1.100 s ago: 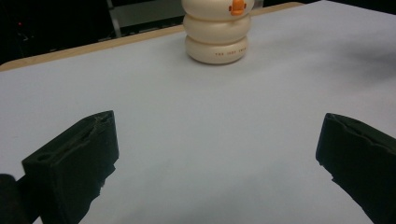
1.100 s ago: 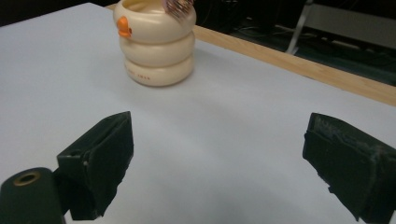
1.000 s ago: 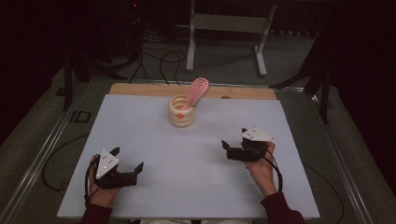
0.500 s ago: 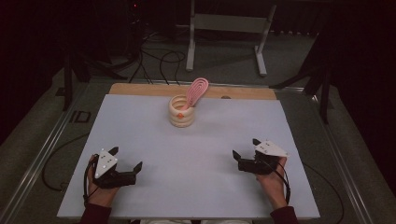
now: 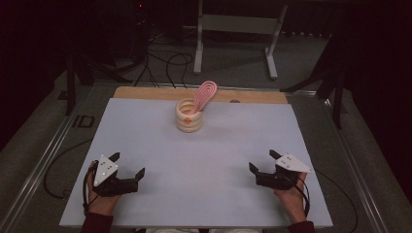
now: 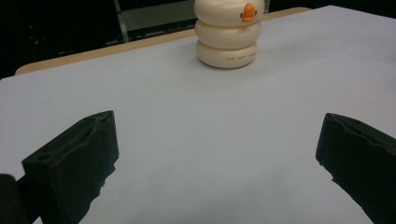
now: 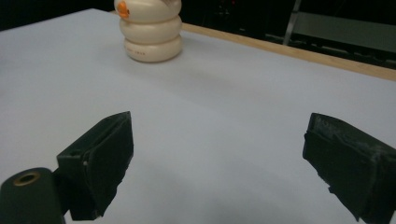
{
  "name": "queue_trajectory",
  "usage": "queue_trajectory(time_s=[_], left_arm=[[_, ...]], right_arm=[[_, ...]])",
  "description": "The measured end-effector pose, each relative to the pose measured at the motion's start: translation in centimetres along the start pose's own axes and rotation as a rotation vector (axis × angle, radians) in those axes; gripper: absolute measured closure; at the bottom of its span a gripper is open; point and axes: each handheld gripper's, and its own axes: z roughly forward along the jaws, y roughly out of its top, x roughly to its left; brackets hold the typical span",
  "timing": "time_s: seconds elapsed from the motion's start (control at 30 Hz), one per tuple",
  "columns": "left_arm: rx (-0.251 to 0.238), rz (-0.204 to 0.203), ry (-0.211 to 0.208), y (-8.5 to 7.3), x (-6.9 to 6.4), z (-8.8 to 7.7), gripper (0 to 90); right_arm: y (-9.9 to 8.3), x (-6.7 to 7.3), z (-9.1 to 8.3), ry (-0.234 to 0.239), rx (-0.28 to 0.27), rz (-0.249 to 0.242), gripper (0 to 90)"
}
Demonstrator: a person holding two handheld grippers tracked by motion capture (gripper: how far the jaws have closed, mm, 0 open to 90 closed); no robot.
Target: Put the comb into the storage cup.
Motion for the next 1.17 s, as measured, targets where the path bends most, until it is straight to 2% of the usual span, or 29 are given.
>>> queue_trajectory(time_s=[0.2, 0.6, 1.17], left_arm=[[-0.008, 0.005, 0.002, 0.1, 0.2, -0.3, 0.0], [-0.037, 0.009, -0.006, 0.1, 0.4, -0.7, 0.0], [-0.041, 0.003, 0.0, 0.0, 0.5, -0.7, 0.0]], right_arm=[[-0.1, 0.0, -0.8, 0.009, -0.035, 0.01, 8.8], [-0.8, -1.0, -1.6, -0.002, -0.055, 0.031, 8.8], [-0.9, -0.6, -1.7, 0.003, -0.065, 0.02, 8.8]])
